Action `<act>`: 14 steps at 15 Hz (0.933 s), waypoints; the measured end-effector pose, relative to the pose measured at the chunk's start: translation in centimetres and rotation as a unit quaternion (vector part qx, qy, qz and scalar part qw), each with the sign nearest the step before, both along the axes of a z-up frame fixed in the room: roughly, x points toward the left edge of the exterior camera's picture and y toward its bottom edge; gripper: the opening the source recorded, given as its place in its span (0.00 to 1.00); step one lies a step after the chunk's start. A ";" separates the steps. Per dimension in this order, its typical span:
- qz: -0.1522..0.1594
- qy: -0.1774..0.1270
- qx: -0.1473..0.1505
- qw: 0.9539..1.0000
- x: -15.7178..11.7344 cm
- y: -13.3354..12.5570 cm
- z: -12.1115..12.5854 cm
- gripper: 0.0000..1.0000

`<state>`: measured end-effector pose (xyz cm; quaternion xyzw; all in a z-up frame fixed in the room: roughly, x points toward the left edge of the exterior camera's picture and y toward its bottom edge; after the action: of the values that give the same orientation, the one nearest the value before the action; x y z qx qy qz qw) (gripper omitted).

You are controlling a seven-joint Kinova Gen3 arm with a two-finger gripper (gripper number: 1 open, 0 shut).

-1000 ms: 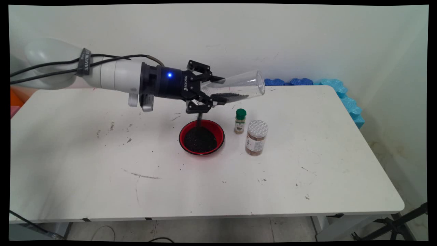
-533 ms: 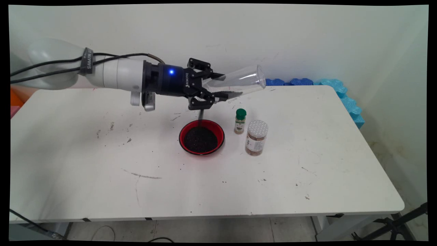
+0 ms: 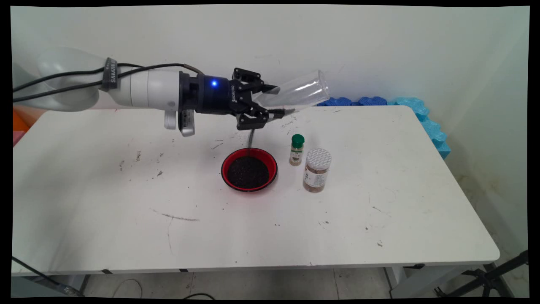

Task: Pour the black seasoning powder in the red bowl

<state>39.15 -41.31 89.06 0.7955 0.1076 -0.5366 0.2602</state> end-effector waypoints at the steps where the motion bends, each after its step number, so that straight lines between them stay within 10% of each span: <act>1: 0.002 0.002 0.001 1.000 0.0 0.0 0.0 0.00; 14: 0.036 0.051 0.022 0.998 -0.2 0.6 1.1 0.00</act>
<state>38.99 -40.67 90.18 0.7681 0.1614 -0.5642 0.2561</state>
